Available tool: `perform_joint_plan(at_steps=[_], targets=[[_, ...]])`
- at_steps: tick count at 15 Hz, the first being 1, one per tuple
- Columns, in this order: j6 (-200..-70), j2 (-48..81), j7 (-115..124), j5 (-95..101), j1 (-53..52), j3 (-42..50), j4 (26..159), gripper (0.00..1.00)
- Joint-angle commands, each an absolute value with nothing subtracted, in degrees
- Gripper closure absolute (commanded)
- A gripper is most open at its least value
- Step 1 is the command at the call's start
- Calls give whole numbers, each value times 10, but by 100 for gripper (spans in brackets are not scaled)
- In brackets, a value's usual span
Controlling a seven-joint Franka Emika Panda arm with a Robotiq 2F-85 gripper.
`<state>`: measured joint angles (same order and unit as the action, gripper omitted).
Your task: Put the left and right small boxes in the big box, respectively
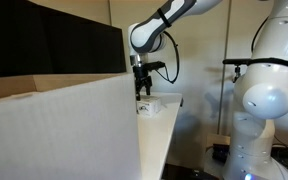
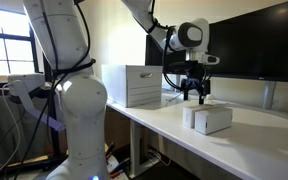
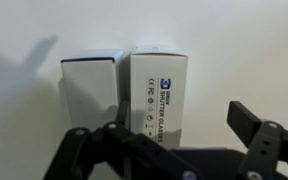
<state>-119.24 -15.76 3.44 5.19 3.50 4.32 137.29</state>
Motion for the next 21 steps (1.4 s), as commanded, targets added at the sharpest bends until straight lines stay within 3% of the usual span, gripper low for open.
perform_joint_plan(at_steps=[1,21], targets=[[-1188,-139,36,52,36,33,1357,0],[-1181,-52,55,58,51,56,1276,0]])
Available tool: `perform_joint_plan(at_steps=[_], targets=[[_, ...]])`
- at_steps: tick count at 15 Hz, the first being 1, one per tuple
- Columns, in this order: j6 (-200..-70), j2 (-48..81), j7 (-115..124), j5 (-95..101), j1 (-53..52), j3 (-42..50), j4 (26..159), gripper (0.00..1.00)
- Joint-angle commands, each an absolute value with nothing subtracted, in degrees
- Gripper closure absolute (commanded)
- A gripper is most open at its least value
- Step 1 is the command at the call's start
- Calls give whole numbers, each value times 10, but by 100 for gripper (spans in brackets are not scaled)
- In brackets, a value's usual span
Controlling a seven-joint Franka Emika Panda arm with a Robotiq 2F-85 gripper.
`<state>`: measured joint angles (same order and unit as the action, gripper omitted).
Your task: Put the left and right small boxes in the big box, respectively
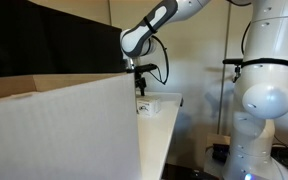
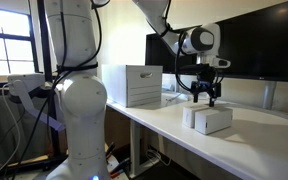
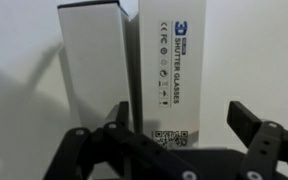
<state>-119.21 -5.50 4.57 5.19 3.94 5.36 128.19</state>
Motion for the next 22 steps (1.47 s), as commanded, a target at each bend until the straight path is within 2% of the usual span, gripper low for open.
perform_joint_plan(at_steps=[1,22], targets=[[-1180,-54,53,58,53,59,1281,0],[-1158,-49,48,59,44,41,1294,0]])
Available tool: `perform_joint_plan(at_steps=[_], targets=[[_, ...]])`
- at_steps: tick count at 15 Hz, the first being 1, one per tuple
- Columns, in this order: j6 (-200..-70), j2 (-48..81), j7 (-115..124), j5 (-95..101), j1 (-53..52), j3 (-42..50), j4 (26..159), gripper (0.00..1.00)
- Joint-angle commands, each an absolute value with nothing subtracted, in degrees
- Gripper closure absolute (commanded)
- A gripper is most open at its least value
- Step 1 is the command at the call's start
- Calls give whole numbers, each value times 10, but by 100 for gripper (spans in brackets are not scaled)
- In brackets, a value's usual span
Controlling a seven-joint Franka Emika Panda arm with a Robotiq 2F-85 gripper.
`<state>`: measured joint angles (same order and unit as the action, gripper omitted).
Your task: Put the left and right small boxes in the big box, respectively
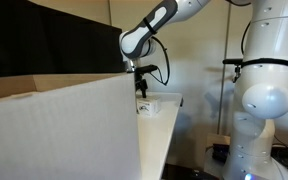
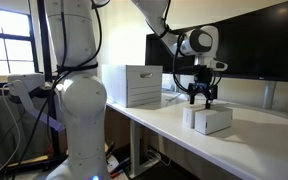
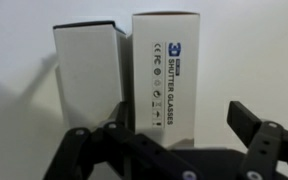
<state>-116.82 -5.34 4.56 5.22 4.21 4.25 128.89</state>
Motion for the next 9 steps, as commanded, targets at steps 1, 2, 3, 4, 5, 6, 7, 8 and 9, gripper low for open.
perform_joint_plan(at_steps=[1,2,3,4,5,6,7,8,9], targets=[[-1155,-45,50,61,45,42,1294,0],[-1154,-44,50,62,45,43,1294,0],[-1153,-40,51,62,45,42,1293,0],[-1152,-38,52,63,45,42,1291,0],[-1151,-34,53,62,44,42,1289,0],[-1151,-32,54,62,43,41,1287,0],[-1150,-30,54,62,42,40,1286,0],[-1149,-29,53,61,41,39,1285,0],[-1148,-28,54,61,40,38,1284,0]])
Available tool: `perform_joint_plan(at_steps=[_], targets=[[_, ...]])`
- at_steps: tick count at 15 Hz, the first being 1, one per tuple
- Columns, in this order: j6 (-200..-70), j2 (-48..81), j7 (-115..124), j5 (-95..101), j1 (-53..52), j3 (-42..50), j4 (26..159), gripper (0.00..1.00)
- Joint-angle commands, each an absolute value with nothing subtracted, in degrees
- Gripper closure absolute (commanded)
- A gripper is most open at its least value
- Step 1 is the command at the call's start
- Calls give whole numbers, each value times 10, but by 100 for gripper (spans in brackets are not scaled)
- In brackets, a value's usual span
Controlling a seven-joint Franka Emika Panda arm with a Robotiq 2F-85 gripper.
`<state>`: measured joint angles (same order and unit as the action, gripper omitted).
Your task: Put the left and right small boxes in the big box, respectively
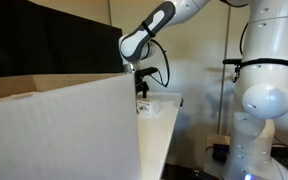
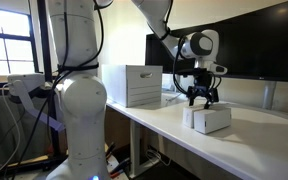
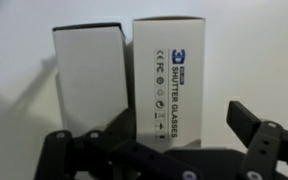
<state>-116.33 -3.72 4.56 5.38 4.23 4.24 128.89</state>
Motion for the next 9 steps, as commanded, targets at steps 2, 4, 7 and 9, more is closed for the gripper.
perform_joint_plan(at_steps=[2,4,7,9], targets=[[-1147,-27,53,60,38,35,1280,0],[-1144,-28,51,59,36,31,1278,0],[-1140,-33,47,56,29,26,1275,0],[-1140,-39,44,54,24,21,1274,0]])
